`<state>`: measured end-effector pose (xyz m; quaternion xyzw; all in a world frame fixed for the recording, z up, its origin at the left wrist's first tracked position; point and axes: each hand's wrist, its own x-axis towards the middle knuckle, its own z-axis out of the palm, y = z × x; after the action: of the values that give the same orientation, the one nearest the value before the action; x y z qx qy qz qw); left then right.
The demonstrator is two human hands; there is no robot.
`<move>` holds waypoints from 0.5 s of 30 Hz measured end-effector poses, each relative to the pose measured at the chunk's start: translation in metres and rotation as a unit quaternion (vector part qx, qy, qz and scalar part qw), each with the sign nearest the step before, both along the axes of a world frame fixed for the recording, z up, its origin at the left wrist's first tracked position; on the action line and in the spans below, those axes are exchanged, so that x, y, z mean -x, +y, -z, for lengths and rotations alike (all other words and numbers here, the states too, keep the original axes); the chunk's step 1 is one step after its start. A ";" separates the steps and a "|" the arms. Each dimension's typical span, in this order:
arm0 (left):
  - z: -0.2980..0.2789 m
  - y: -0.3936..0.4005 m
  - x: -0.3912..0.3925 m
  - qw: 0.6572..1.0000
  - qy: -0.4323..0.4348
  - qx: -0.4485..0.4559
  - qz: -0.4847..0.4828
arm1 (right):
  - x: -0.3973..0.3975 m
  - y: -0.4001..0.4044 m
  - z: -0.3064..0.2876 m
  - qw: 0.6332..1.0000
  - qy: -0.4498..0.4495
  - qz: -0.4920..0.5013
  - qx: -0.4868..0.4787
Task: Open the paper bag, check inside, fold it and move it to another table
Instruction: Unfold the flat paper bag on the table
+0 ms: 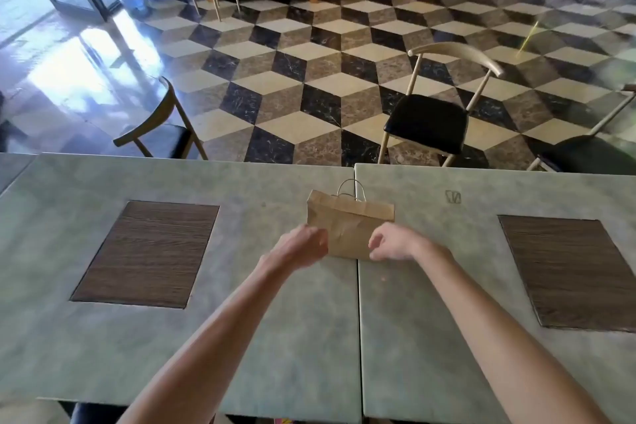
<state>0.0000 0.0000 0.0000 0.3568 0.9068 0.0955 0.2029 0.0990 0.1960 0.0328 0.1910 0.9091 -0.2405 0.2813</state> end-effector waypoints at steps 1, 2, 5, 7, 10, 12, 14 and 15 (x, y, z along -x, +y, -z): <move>-0.002 0.007 0.008 1.000 0.021 -0.021 0.004 | 0.008 0.006 -0.001 0.999 0.040 0.019 -0.005; -0.007 0.014 0.014 0.999 0.036 -0.035 0.000 | 0.015 0.010 -0.006 0.996 0.078 0.044 -0.019; -0.015 0.037 0.033 0.995 0.056 -0.085 0.005 | 0.036 0.019 -0.008 0.980 0.175 0.067 -0.071; -0.010 0.047 0.040 0.993 0.072 -0.092 0.028 | 0.043 0.020 -0.001 0.976 0.195 0.050 -0.086; 0.006 0.056 0.048 0.992 0.098 -0.046 0.063 | 0.046 0.021 0.018 0.980 0.176 0.025 -0.093; 0.019 0.059 0.050 0.991 0.106 -0.022 0.074 | 0.044 0.021 0.034 0.983 0.154 0.013 -0.102; 0.031 0.059 0.050 0.990 0.113 -0.007 0.082 | 0.040 0.021 0.049 0.984 0.142 0.010 -0.109; 0.035 0.058 0.049 0.990 0.114 -0.002 0.083 | 0.037 0.021 0.055 0.984 0.140 0.013 -0.107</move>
<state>-0.0490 0.0580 -0.0355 0.4397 0.8912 0.0388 0.1042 0.0616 0.2171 -0.0222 0.1963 0.9575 -0.1694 0.1264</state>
